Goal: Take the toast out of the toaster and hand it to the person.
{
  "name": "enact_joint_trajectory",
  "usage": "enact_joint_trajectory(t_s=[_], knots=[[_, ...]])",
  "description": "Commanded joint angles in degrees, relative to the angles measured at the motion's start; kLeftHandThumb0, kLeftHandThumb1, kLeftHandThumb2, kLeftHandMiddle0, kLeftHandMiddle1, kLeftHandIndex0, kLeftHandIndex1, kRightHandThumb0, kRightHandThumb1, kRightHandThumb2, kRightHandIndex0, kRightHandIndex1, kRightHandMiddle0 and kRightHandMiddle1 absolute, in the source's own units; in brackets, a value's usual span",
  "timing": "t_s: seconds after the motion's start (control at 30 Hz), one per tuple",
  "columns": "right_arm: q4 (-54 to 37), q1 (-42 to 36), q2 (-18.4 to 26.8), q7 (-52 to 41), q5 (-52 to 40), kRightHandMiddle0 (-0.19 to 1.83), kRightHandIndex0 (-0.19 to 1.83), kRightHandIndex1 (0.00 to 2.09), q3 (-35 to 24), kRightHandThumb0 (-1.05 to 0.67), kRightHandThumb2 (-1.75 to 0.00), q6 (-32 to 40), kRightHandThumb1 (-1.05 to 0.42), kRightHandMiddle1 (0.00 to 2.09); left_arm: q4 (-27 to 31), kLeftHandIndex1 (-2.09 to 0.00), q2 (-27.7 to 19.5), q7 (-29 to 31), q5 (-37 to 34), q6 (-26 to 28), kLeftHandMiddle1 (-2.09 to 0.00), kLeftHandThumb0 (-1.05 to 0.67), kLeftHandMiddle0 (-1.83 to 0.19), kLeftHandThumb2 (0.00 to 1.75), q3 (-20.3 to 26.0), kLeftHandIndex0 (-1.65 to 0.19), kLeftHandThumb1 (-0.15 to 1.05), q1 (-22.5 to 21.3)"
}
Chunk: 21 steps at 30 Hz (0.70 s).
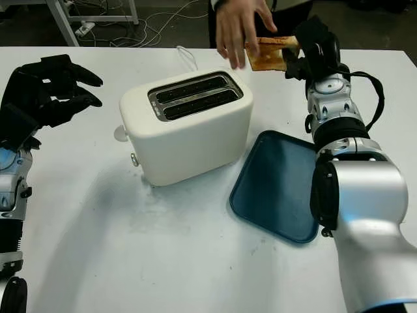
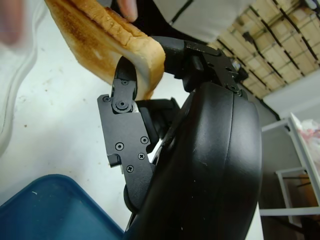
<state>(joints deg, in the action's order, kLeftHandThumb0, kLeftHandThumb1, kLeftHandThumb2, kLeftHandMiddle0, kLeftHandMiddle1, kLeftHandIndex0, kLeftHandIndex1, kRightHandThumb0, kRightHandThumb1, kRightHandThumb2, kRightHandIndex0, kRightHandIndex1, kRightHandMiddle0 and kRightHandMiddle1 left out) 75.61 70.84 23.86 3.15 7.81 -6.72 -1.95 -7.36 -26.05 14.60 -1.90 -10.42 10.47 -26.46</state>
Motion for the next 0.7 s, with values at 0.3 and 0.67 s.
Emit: enact_joint_trajectory(t_s=[0.3,0.67], knots=[[0.47,-1.5,-0.04,-2.63,-0.77,0.37,0.67,1.75,-0.85,-0.22,-0.45,-1.23,-0.92,1.75,0.58,-0.84,-0.51,-0.1,0.18,-0.33,-0.84,-1.05,-1.01,0.06,0.28,-0.81,0.92,0.35],[-0.05,-0.82,-0.62,-2.14,-0.9,0.34,0.69,1.75,-1.3,-0.24,-0.43,-1.5,-0.92,1.75,0.25,-0.84,-0.47,-0.23,0.22,-0.55,-0.83,-1.05,-1.01,0.06,0.34,-0.81,0.92,0.35]])
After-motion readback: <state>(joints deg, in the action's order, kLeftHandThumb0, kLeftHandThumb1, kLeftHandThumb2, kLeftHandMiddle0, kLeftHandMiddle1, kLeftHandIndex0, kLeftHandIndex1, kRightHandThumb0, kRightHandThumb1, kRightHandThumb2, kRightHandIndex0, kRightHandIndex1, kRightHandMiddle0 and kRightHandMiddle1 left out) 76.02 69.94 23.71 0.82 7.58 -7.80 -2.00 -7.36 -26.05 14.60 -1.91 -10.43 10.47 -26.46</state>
